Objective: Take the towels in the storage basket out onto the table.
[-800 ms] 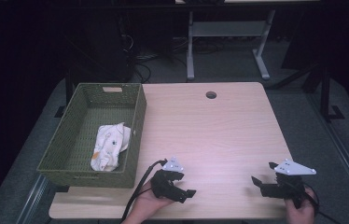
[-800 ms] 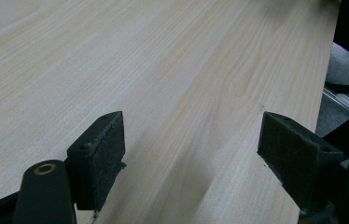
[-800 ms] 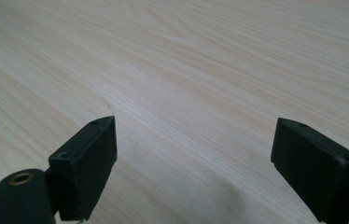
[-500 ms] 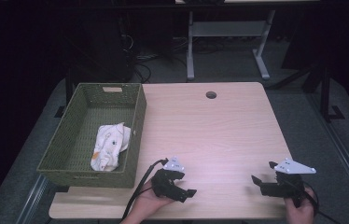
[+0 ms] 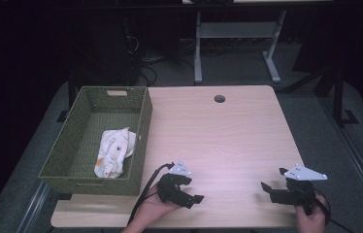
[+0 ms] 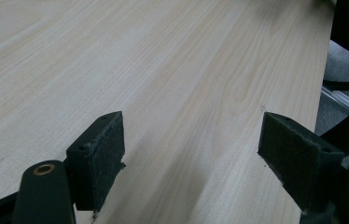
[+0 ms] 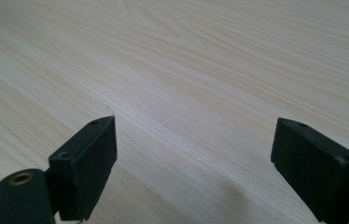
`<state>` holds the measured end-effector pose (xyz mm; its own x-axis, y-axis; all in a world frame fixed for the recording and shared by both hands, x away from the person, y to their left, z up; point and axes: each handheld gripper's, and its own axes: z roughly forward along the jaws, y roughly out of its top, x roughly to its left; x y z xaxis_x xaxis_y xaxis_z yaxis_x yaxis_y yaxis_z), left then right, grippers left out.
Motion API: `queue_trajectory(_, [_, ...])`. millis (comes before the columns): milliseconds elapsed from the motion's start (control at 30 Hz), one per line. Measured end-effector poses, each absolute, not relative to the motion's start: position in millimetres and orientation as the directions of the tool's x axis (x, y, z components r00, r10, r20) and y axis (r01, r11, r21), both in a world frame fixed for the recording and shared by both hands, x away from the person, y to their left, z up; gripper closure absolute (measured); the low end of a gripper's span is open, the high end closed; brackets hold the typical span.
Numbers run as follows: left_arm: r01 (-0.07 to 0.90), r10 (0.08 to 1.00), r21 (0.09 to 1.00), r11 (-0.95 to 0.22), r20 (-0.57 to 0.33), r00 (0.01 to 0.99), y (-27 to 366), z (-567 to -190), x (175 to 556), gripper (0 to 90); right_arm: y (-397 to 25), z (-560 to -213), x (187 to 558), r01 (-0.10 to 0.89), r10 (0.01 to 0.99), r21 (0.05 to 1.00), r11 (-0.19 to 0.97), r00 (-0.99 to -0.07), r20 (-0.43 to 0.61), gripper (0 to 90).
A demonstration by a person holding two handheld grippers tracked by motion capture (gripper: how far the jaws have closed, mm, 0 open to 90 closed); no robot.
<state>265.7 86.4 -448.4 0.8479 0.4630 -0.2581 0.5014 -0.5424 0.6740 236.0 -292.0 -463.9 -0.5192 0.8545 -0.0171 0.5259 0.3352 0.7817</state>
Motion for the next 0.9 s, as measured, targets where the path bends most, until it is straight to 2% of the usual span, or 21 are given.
queue_trajectory(367, [0.453,0.419,0.704,-0.547,-0.239,0.876,83,-422,268,22.4,-291,-465,235,0.527,0.857,0.782,0.333,-0.514,-0.018,14.0])
queue_trajectory(633, [0.444,0.39,0.677,-0.588,-0.244,0.888,77,-407,279,22.3,-292,-465,235,0.535,0.86,0.778,0.33,-0.51,-0.014,14.0])
queue_trajectory(900, [0.444,0.389,0.657,-0.609,-0.241,0.889,75,-382,298,17.7,-292,-465,234,0.533,0.859,0.78,0.329,-0.512,-0.012,14.0])
